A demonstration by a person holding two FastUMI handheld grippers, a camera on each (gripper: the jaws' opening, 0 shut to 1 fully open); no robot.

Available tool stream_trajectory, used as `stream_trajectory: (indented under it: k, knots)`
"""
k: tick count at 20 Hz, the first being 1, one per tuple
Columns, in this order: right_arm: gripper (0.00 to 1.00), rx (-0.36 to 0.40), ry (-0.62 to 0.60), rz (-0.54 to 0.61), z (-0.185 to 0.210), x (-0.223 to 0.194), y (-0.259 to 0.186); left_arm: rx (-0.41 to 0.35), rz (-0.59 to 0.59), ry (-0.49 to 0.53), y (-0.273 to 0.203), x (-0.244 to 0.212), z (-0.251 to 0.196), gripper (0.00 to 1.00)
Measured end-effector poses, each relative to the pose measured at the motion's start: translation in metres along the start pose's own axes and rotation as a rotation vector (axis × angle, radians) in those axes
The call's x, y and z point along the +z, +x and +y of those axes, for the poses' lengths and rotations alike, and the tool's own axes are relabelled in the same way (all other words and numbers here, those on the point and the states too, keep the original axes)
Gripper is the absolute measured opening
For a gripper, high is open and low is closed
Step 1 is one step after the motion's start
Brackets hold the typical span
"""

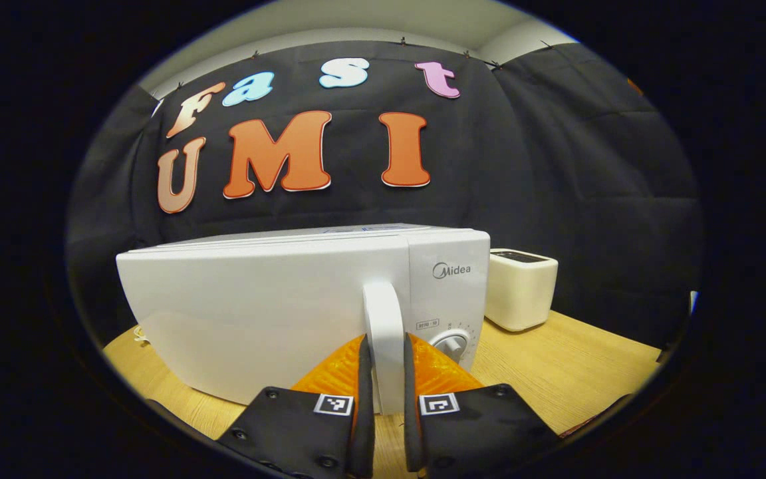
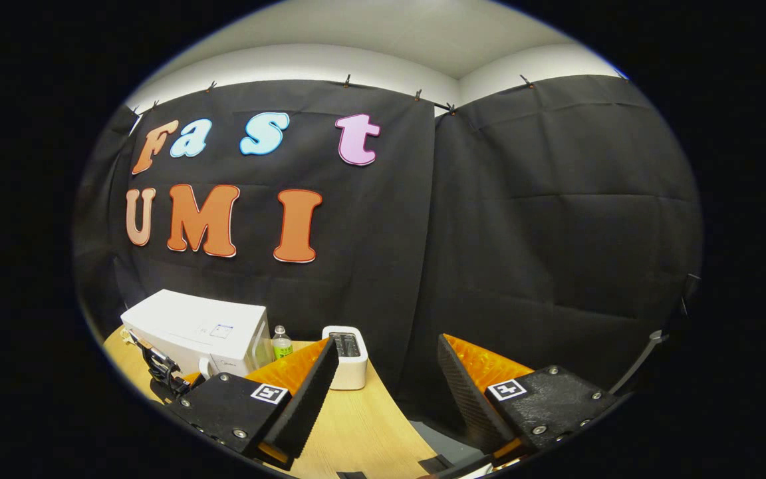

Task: Open the microwave oven with the left hand, put the food in, and close the microwave oven.

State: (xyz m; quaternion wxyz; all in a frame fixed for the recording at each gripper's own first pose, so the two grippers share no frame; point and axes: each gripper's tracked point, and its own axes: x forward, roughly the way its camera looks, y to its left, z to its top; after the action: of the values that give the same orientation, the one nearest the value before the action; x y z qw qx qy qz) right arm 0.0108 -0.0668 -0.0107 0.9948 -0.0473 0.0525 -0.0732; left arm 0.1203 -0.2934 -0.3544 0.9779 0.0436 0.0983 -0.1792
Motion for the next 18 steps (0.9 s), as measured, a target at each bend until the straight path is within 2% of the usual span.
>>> stream_trajectory:
  k: [1,2,3,7,9,11,14,15,16,18]
  knots:
    - [0.94,0.005,-0.003,0.000,0.003,0.000,0.001,-0.004,0.019,0.010,-0.001,-0.001,0.001,0.17]
    - [0.94,0.012,-0.005,0.006,0.006,-0.002,0.001,0.000,0.017,0.011,-0.002,0.006,0.001,0.17]
    - [0.94,0.021,-0.005,0.009,0.010,-0.002,0.002,-0.006,0.023,0.015,-0.002,0.001,0.000,0.10]
    - [0.94,0.067,-0.011,-0.004,0.033,0.004,0.001,-0.062,0.043,-0.004,-0.007,-0.003,-0.001,0.09]
    - [0.94,0.079,-0.024,-0.016,0.040,0.007,0.002,-0.088,-0.012,-0.048,-0.037,0.001,-0.002,0.08]
    - [0.94,0.103,-0.017,-0.012,0.052,0.008,0.003,-0.124,-0.004,-0.006,-0.065,-0.003,-0.001,0.08]
    - [0.94,0.169,0.009,-0.022,0.084,0.011,0.000,-0.205,0.025,-0.059,-0.102,-0.008,0.006,0.08]
    - [0.99,0.192,0.006,-0.025,0.095,0.011,-0.001,-0.220,0.030,-0.050,-0.114,-0.010,0.010,0.08]
    - [0.94,0.212,0.002,-0.031,0.105,0.012,-0.002,-0.228,0.030,-0.036,-0.125,-0.010,0.014,0.08]
    - [0.94,0.257,-0.004,-0.042,0.125,0.016,-0.006,-0.230,0.041,-0.039,-0.145,-0.013,0.024,0.08]
